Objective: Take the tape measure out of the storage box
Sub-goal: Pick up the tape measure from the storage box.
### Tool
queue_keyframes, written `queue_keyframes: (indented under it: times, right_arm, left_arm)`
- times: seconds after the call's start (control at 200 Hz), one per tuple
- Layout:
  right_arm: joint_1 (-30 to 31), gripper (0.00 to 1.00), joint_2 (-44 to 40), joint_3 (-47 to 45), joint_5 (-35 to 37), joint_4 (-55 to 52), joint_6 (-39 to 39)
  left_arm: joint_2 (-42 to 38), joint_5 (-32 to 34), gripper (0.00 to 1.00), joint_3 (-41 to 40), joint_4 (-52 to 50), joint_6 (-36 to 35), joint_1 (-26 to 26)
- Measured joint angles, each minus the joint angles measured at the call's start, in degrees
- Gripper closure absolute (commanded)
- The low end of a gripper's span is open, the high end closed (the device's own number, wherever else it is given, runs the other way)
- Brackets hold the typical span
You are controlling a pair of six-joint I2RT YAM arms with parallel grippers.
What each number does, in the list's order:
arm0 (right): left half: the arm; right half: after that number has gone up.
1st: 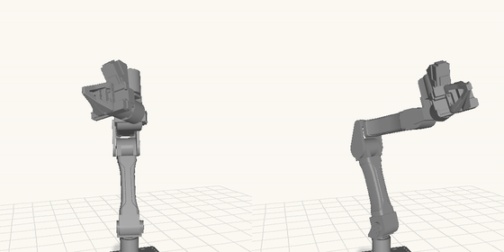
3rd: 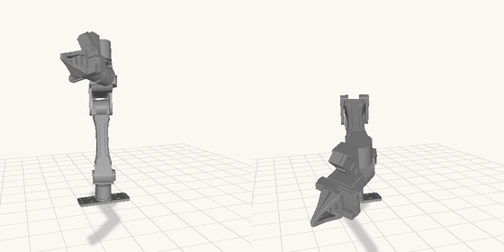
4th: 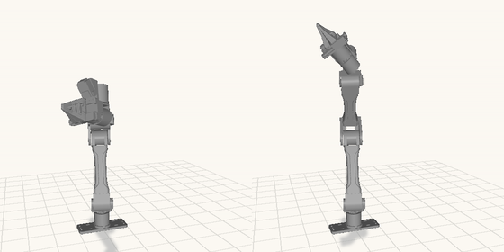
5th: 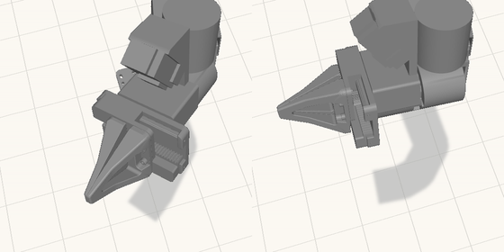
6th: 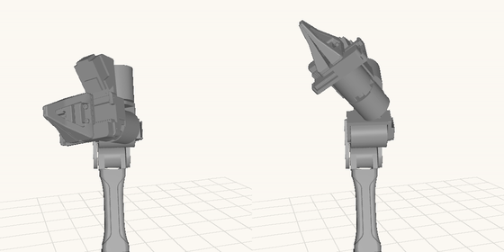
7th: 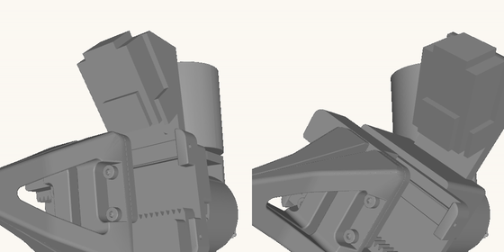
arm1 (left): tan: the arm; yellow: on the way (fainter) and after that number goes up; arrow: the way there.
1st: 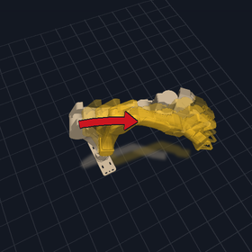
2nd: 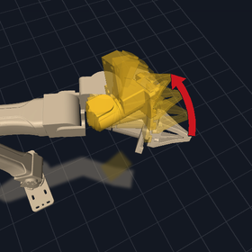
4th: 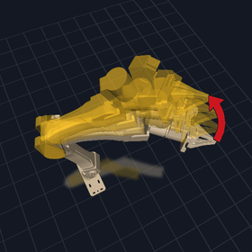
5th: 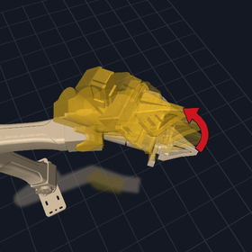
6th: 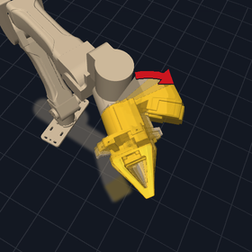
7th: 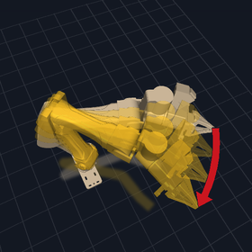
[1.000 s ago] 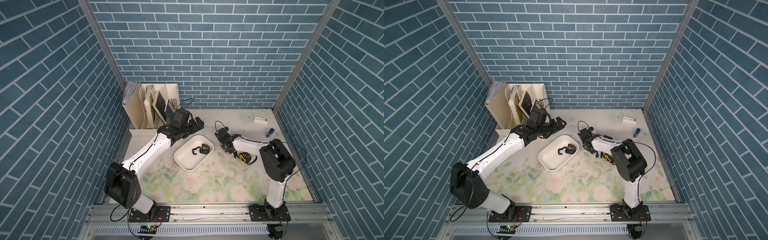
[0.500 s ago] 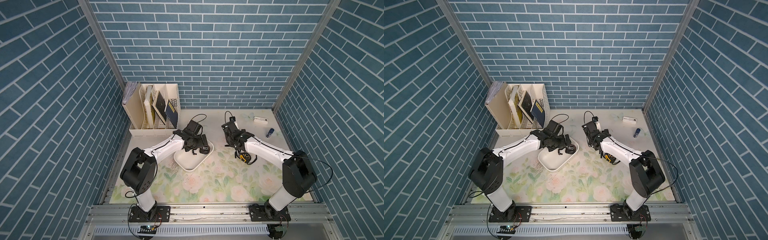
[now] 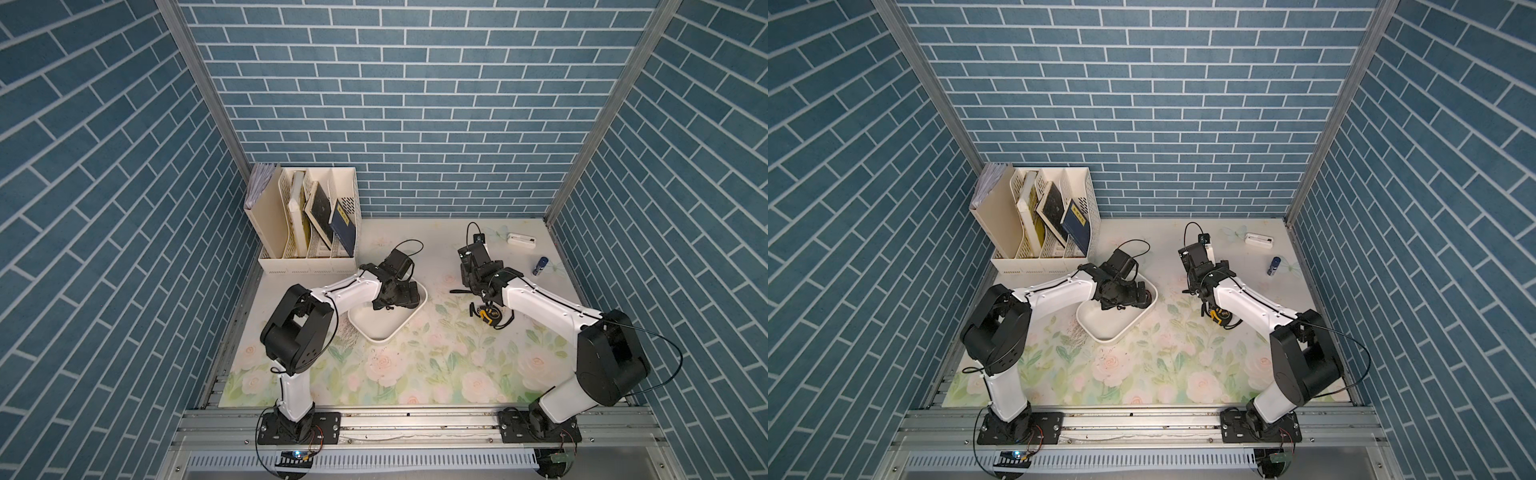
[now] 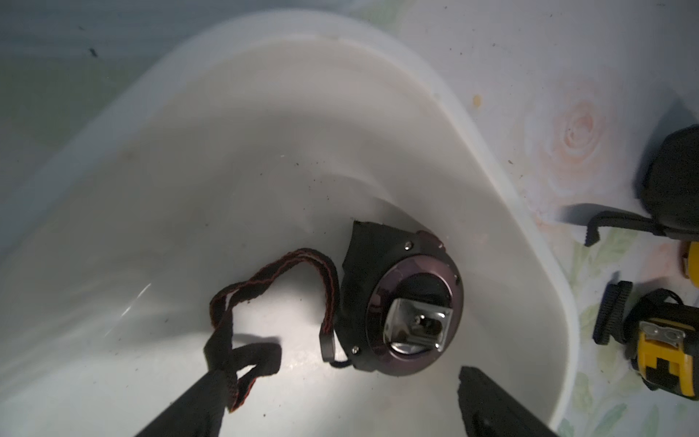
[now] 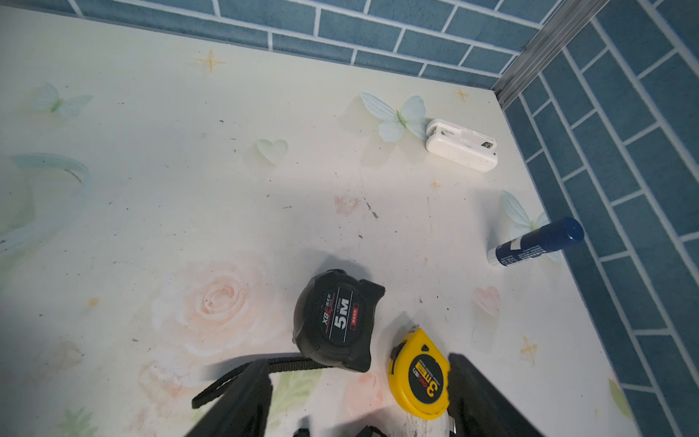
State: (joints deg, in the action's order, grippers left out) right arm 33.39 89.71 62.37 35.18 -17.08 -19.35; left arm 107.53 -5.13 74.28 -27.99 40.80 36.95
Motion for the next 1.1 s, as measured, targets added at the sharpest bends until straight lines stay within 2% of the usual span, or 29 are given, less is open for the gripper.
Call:
queue_keyframes:
  times: [0.32, 0.66, 1.1]
  right_arm:
    - [-0.7, 0.24, 0.0, -1.0, -0.9, 0.6, -0.4]
    - [-1.1, 0.24, -0.3, -2.1, -1.1, 1.1, -0.4]
    - [-1.4, 0.24, -0.7, -2.4, -1.8, 2.4, -0.4]
  left_arm:
    - [2.7, 1.5, 0.00, 5.4, -0.9, -2.1, 0.9]
    - [6.7, 5.8, 0.00, 9.4, -5.2, -3.9, 2.4]
    - [7.8, 9.1, 0.00, 10.1, -6.6, -4.6, 3.2]
